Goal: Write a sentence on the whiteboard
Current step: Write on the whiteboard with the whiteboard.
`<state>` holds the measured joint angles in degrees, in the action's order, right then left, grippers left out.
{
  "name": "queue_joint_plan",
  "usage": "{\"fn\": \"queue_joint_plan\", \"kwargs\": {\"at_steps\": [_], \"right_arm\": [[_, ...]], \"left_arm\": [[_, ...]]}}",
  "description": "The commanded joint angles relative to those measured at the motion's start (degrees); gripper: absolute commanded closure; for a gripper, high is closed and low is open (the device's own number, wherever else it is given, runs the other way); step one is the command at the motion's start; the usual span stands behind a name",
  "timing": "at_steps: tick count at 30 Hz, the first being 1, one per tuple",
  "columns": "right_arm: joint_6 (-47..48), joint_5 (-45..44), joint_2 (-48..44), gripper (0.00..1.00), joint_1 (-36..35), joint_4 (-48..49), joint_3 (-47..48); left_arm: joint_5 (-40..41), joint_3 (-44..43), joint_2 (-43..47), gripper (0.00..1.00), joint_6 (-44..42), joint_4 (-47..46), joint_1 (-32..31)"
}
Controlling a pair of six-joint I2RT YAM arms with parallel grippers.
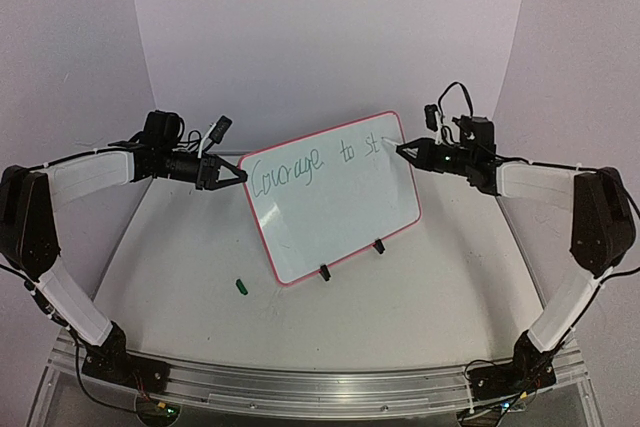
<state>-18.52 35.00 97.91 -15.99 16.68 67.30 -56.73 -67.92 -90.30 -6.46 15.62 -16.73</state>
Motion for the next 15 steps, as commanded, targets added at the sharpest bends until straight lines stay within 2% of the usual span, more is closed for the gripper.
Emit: {"fn": "queue_joint_plan", "kwargs": {"at_steps": [1,15], "right_arm": [[-0.5,-0.1,1.8,1.0,0.5,1.9,3.6],[-0.2,0.4,4.8,1.0,0.7,1.9,6.2]], "left_arm": [[3.5,-0.7,-0.2,1.0,-5.7,3.1,-1.8],[3.5,-0.9,-0.7,1.0,-6.0,3.3,-1.7]]}}
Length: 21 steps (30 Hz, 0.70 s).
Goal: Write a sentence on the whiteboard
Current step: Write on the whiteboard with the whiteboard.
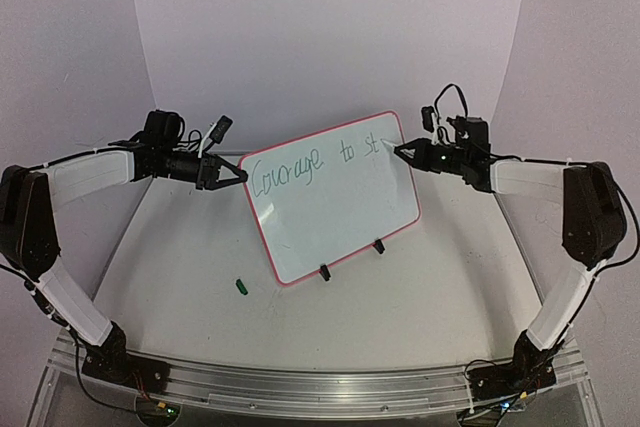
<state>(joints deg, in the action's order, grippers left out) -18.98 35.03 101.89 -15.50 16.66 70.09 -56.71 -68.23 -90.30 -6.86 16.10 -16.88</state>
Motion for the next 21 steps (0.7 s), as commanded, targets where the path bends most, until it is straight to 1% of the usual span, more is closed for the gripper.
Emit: {"fn": "queue_joint_plan", "kwargs": {"at_steps": [1,12,18,21], "right_arm": [[0.5,0.7,0.9,1.0,0.2,1.9,3.5],[2.2,3.9,0.7,1.0,0.2,1.0,0.3],[2.7,3.4,-0.2,1.0,0.2,0.8,-2.0],[2.7,1.8,-0.6,1.0,0.3,0.7,-2.6]], "left_arm": [[3.5,-0.6,-0.7,1.0,-5.6,2.9,-1.6],[3.5,-0.6,-0.8,1.0,-5.6,2.9,-1.7],[3.5,-0.6,-0.8,1.0,-5.6,2.9,-1.7],[3.5,-0.6,-0.6,1.0,-5.6,2.9,-1.7]]}}
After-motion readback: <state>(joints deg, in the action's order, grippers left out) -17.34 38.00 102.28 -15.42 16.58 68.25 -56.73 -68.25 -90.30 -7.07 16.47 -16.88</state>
